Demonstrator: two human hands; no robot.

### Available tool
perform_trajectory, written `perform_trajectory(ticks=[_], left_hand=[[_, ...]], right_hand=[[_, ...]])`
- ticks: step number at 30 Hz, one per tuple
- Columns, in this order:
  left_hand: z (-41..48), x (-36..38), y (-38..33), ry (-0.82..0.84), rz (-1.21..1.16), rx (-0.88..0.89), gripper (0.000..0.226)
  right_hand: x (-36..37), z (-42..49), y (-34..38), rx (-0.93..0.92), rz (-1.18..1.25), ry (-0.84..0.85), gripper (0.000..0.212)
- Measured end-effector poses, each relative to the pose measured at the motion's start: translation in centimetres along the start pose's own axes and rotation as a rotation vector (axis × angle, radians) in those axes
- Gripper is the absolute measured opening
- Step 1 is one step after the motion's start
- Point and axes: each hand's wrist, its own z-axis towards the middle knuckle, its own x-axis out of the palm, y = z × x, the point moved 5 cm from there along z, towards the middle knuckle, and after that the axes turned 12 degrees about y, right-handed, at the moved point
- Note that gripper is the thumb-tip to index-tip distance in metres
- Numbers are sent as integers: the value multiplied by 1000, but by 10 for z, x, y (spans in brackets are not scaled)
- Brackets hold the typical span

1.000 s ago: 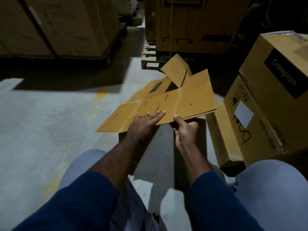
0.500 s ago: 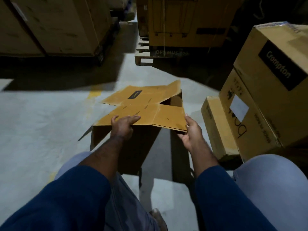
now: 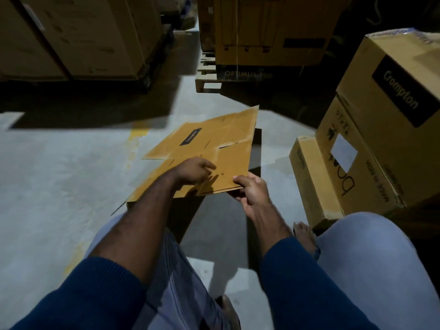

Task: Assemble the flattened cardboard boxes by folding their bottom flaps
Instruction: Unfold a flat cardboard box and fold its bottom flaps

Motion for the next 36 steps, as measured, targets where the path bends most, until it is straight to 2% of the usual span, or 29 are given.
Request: perform_trajectory(ticks=[2, 4, 6, 7, 10, 13, 16, 19, 22, 25, 28, 31, 36], left_hand=[[3, -5, -11, -209, -76, 42, 32], [12, -1, -21, -295, -11, 26, 42], [22, 11, -29, -266, 78, -45, 58], [25, 18, -34, -243, 102, -72, 58], [33, 32, -49, -213, 172, -145, 45], [32, 34, -58, -257, 273, -270, 30], [32, 29, -56, -313, 246, -336, 15], [31, 23, -49, -408, 274, -294, 15], [24, 16, -42, -436, 354, -273, 9], [7, -5, -32, -479, 457, -266, 9], [-21, -33, -20, -563, 541, -253, 14], [-55, -51, -12, -596, 618, -228, 18], [-85, -62, 10, -669, 664, -198, 24]], right_hand=[[6, 0, -10, -15, -40, 52, 22], [11, -1, -15, -25, -82, 98, 21], [15, -2, -17, -28, -108, 118, 20], [17, -3, -18, -28, -108, 117, 20], [25, 1, -23, -15, -142, 70, 20], [33, -1, -27, 26, -110, 45, 23], [37, -5, -25, 74, -193, 144, 24], [39, -6, -16, 192, -334, 244, 22], [40, -6, 4, 311, -511, 359, 19], [39, 5, 35, 244, -512, 250, 17], [40, 19, 65, 151, -277, 154, 19], [41, 30, 85, 137, -205, 139, 22], [43, 45, 98, 156, -273, 163, 34]])
